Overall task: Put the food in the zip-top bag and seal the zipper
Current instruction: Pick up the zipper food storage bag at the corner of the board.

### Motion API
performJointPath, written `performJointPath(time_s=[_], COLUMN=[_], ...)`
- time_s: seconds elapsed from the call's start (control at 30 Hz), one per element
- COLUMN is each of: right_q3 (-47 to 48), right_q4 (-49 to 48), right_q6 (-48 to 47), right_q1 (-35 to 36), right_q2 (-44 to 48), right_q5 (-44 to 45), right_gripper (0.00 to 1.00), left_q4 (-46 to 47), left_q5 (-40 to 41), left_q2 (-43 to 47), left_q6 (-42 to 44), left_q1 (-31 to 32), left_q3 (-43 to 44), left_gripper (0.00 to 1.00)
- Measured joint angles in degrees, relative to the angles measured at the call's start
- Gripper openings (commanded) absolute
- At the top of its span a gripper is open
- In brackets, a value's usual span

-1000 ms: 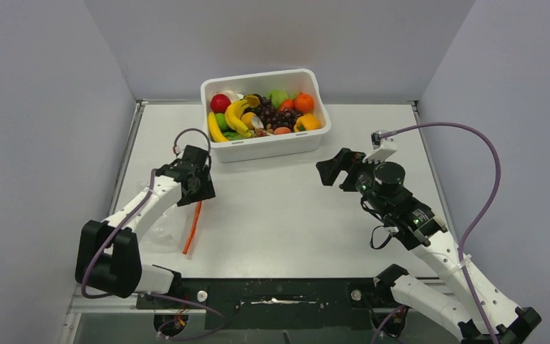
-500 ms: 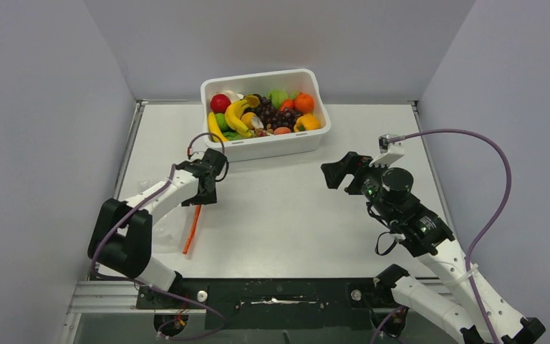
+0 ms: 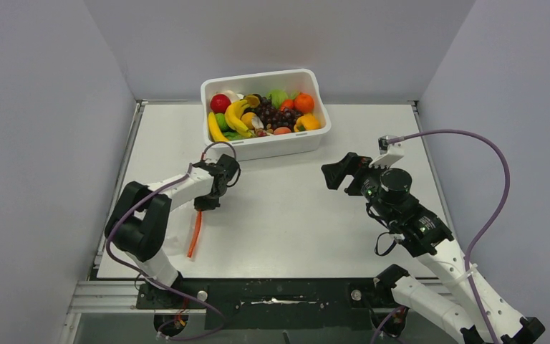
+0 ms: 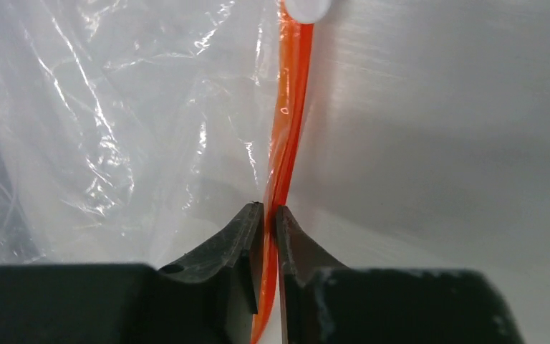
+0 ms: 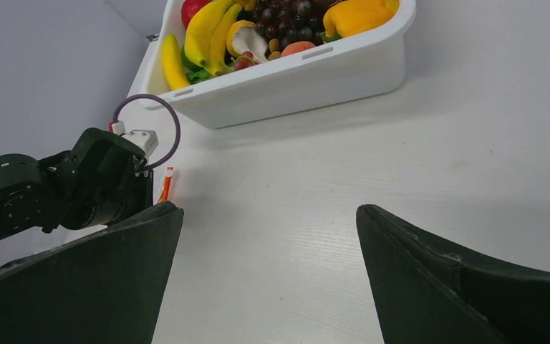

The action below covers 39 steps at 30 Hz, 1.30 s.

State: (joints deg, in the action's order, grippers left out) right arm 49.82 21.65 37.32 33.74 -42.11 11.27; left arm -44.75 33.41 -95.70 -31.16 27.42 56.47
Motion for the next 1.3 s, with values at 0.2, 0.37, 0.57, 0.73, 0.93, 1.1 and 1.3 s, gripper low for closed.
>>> performJointPath(time_s=[0.2,0.37,0.57,0.73,0.93,1.1,1.3], right_q3=[-1.4,-1.4,-1.4,-1.4,-1.4,-1.4,-0.2], right_q4=[0.3,0.6,0.7,0.8,-0.4,-4.4,-7.5], right_q6=[0.4,1.4,2.8,3.8,5.1,7.0,9.1], right_q1=[0.0,0.0,0.0,0.0,0.0,0.6,5.9], right_q2=[-0.2,-0.4,-0.4,-0.4,-1.6,-5.7,-13.7], right_q5=[0.1,0.1,-0.8,-1.5,-5.4,-12.3,-16.3], right_gripper=[0.98,0.98,0.99,0.99,0.9,0.73,0.56], left_q4=[-1.6,-2.3,-1.4,3.7,12.9,20.5,29.9], left_q5=[-0.7,-3.3,-9.2,-18.6,-28.5,-35.2,-42.9], left_q2=[-1.0,1.0,8.7,19.1,31.2,38.2,41.3], left_q6=[0.0,-0.1,0.3,0.5,0.0,-2.8,-7.6], left_q1=[5.0,8.3,8.4,8.4,8.4,8.4,8.1], left_q3=[2.5,5.3,8.8,8.9,5.1,0.0,-6.8], left_gripper=[0.0,0.0,0.0,0.0,0.0,0.0,0.0])
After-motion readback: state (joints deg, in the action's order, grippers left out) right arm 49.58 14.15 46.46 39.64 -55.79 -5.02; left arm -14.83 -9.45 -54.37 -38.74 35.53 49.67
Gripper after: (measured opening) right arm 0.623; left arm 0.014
